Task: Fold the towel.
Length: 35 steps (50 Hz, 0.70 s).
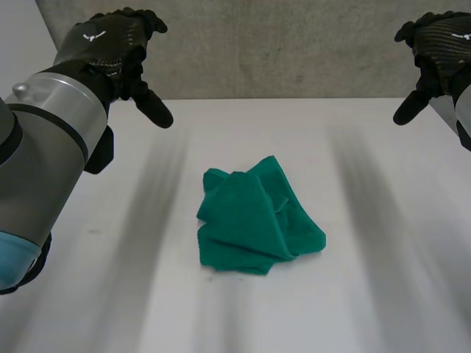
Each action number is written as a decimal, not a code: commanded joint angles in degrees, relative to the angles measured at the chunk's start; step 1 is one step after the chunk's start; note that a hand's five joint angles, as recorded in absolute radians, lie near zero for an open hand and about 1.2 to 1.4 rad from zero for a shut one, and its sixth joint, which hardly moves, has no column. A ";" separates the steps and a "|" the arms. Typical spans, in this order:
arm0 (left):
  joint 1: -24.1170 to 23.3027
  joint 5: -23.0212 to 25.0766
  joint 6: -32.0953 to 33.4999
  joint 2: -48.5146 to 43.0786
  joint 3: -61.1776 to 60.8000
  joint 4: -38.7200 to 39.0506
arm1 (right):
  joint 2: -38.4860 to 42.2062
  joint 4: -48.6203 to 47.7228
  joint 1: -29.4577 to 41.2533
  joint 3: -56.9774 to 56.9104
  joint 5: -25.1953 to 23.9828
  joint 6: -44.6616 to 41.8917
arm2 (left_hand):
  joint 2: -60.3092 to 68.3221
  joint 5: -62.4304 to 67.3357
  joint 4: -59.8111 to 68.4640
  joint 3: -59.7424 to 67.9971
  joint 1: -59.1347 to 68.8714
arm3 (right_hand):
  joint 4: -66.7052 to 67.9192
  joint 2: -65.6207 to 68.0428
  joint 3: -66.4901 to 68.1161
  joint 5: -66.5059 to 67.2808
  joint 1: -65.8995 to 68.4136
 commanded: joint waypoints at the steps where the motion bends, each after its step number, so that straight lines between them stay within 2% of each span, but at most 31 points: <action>1: -0.95 0.30 -5.05 -0.40 -3.36 0.16 | 2.78 7.62 0.14 0.28 -8.98 -10.38 | -1.52 -2.07 -1.54 -2.05 -2.73 | -3.06 -2.45 -1.98 -3.82 -1.40; 4: -1.92 0.30 -7.86 -2.42 -6.08 0.42 | 5.59 14.92 0.49 0.81 -12.85 -15.31 | -1.35 -1.90 -1.37 -1.88 -2.56 | -3.06 -2.45 -1.98 -3.82 -1.40; 8: -5.16 0.21 -11.99 -7.60 -8.81 0.60 | 7.79 19.24 0.58 3.09 -15.76 -15.15 | -0.68 -1.23 -0.70 -1.21 -1.89 | -3.06 -2.45 -1.98 -3.82 -1.40; 10: -7.79 0.12 -13.75 -10.75 -9.77 1.21 | 9.27 18.19 0.76 5.54 -16.37 -13.22 | 0.32 -0.22 0.31 -0.20 -0.89 | -3.06 -2.45 -1.98 -3.82 -1.40; 16: -10.88 0.03 -14.99 -17.36 -10.22 3.41 | 13.85 10.99 1.81 11.26 -16.46 -8.12 | 4.70 4.15 4.68 4.17 3.48 | -3.06 -2.45 -1.98 -3.82 -1.40; 20: -12.46 0.03 -14.38 -20.79 -10.48 4.72 | 15.87 5.37 2.34 15.22 -16.46 -6.71 | 10.41 9.87 10.40 9.89 9.20 | 3.90 4.52 4.98 3.15 5.56; 22: -13.17 -0.06 -14.11 -22.72 -10.31 6.22 | 16.84 2.20 2.95 16.80 -16.46 -6.00 | 15.45 14.90 15.43 14.92 14.23 | 16.64 17.26 17.73 15.89 18.31; 24: -13.26 -0.14 -14.02 -23.78 -10.22 7.45 | 17.19 1.32 3.30 17.15 -16.46 -5.74 | 22.66 22.12 22.65 22.14 21.45 | 21.53 22.15 22.61 20.78 23.19; 25: -13.26 -0.14 -14.02 -24.39 -10.04 8.50 | 18.15 -0.52 4.26 17.94 -16.46 -4.95 | 30.36 29.82 30.34 29.84 29.15 | 31.74 32.35 32.82 30.98 33.40; 28: -13.08 -0.23 -14.02 -24.75 -9.87 9.82 | 18.95 -1.24 4.71 18.39 -16.29 -4.51 | 43.84 43.29 43.82 43.31 42.63 | 40.05 40.67 41.13 39.29 41.71; 29: -12.91 -0.32 -14.02 -24.57 -9.87 10.52 | 19.04 -1.24 4.89 18.39 -16.38 -4.51 | 54.72 54.17 54.70 54.20 53.51 | 49.91 50.52 50.99 49.15 51.57; 30: -12.73 -0.32 -14.02 -24.31 -9.95 10.96 | 19.04 -1.33 4.98 18.56 -16.46 -4.51 | 58.66 58.11 58.64 58.13 57.45 | 55.00 55.62 56.09 54.25 56.66; 33: -12.03 -0.32 -14.02 -22.65 -9.95 12.46 | 19.04 -1.59 5.06 18.91 -16.55 -4.51 | 67.40 66.85 67.38 66.87 66.18 | 66.89 67.51 67.98 66.14 68.56; 35: -11.33 -0.32 -14.02 -20.89 -9.95 12.81 | 18.96 -1.59 4.98 19.09 -16.73 -4.42 | 67.42 66.88 67.41 66.90 66.21 | 66.94 67.55 68.02 66.18 68.60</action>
